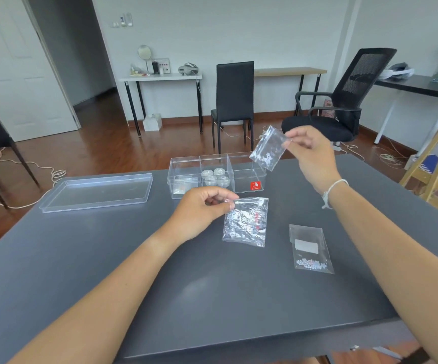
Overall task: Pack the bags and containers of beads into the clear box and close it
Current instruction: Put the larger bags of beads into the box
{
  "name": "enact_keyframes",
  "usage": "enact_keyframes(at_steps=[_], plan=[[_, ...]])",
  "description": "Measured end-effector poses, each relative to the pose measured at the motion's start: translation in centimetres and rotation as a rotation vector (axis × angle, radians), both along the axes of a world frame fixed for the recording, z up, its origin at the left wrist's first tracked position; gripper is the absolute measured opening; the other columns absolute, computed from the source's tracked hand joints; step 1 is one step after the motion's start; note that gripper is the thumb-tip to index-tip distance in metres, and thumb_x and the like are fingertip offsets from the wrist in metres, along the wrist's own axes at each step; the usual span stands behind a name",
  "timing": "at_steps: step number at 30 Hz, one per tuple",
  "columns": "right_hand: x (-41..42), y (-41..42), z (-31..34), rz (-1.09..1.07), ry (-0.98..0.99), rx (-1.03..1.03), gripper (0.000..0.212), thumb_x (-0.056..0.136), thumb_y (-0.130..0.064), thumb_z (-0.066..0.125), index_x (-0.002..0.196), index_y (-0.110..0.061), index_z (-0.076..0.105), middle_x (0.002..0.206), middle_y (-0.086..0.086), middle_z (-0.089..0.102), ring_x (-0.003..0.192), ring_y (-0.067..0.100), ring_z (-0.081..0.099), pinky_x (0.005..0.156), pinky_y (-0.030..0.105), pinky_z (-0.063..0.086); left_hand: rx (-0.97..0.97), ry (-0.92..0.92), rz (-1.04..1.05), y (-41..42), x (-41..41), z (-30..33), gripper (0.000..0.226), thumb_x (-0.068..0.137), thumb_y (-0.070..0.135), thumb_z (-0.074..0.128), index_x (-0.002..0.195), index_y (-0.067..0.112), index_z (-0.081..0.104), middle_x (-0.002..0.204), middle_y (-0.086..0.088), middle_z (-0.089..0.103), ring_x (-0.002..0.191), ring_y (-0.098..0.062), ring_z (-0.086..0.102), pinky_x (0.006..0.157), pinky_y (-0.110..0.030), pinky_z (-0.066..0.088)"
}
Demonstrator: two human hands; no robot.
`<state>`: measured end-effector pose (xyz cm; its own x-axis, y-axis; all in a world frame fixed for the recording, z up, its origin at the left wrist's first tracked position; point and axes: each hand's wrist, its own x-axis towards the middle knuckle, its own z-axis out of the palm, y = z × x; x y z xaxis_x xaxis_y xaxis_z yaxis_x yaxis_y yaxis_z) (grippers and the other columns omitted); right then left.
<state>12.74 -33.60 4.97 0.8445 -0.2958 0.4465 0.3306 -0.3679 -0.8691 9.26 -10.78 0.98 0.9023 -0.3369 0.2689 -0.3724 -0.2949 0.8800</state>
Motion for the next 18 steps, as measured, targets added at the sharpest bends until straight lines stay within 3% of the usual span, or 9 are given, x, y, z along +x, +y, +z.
enact_keyframes(at_steps=[4,8,11,18], plan=[[2.4,1.3,0.3,-0.007,0.013,-0.071,0.015,0.083,-0.014,0.058,0.079,-0.028,0.057,0.07,-0.012,0.06,0.07,0.005,0.053,0.069,0.018,0.041,-0.109,0.0,0.048,0.3,0.3,0.3,0.02,0.078,0.012,0.068,0.076,0.032,0.07,0.066,0.014,0.059,0.059,0.006,0.049,0.063,-0.002,0.039],[3.8,2.1,-0.2,-0.005,0.131,-0.265,0.014,0.084,-0.013,0.053,0.085,-0.023,0.062,0.087,0.001,0.068,0.096,0.022,0.059,0.096,0.039,0.043,-0.171,0.011,0.069,0.7,0.5,0.6,0.021,0.079,0.01,0.067,0.077,0.03,0.07,0.062,0.025,0.065,0.064,0.011,0.056,0.066,-0.001,0.04],[3.9,2.4,-0.4,0.029,0.218,-0.394,0.026,0.084,-0.009,0.042,0.082,-0.026,0.063,0.094,0.003,0.066,0.099,0.028,0.057,0.098,0.05,0.04,-0.189,0.016,0.1,1.0,1.0,0.7,0.021,0.079,0.011,0.066,0.076,0.031,0.07,0.067,0.022,0.068,0.068,0.011,0.059,0.068,-0.001,0.042],[3.2,1.9,-1.8,0.105,0.233,-0.504,0.031,0.089,-0.013,0.047,0.106,-0.031,0.064,0.123,0.0,0.06,0.112,0.025,0.052,0.104,0.05,0.034,-0.205,-0.033,0.174,1.2,2.7,2.3,0.018,0.081,0.013,0.064,0.079,0.031,0.068,0.074,0.009,0.064,0.06,0.012,0.055,0.057,-0.001,0.038]])
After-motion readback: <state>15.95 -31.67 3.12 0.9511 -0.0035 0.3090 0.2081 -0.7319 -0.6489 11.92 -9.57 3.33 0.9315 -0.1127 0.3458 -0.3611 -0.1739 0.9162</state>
